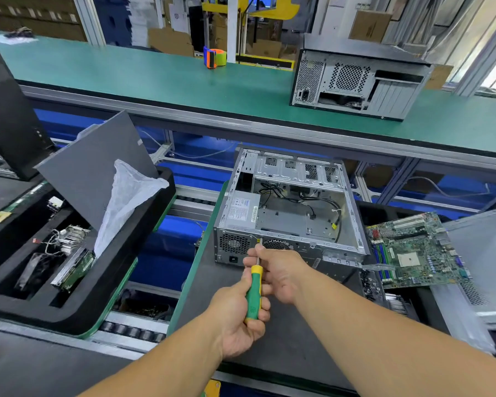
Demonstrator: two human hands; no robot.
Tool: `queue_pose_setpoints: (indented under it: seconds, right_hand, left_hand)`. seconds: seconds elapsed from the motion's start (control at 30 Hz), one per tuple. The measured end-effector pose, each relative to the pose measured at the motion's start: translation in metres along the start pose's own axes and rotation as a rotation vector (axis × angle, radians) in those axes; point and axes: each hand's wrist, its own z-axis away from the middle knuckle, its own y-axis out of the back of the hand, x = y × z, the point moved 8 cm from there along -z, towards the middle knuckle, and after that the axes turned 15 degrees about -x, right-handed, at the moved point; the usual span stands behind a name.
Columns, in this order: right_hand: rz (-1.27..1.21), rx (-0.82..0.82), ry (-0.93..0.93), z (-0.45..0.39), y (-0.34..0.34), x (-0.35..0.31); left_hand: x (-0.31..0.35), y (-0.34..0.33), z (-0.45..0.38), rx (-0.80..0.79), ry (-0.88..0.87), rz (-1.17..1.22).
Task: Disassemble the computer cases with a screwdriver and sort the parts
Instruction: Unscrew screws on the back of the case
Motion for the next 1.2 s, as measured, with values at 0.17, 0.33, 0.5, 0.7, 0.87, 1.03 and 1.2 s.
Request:
queue_pose_setpoints:
  seconds: [0.17, 0.33, 0.5, 0.7, 0.87, 1.03, 1.2]
  right_hand:
    - [0.001, -0.001, -0.024, 0.003, -0.002, 0.001]
    - [-0.045, -0.028, -0.042, 0.006, -0.001, 0.004]
    - [-0.029, -0.034, -0.030, 0.009, -0.002, 0.002]
    - [0.006, -0.034, -0.008, 0.005, -0.001, 0.002]
    - [-0.015, -0.021, 0.009, 0.004, 0.001, 0.003]
    - [-0.003, -0.027, 0.020, 0.003, 0.001, 0.000]
    - [0.023, -0.013, 0.018, -0.001, 0.003, 0.002]
  left_hand:
    - [0.007, 0.009, 0.002, 0.133, -0.102, -0.068]
    - [0.001, 0.002, 0.002, 0.022, -0.002, -0.070]
    - [0.001, -0.001, 0.001, 0.021, 0.007, -0.029]
    - [0.019, 0.022, 0.000, 0.313, -0.245, -0.463]
    - [-0.006, 0.009, -0.005, 0.023, -0.022, -0.011]
    - [0.004, 0.015, -0.003, 0.139, -0.072, -0.287]
    - [0.021, 0.025, 0.003, 0.375, -0.261, -0.515]
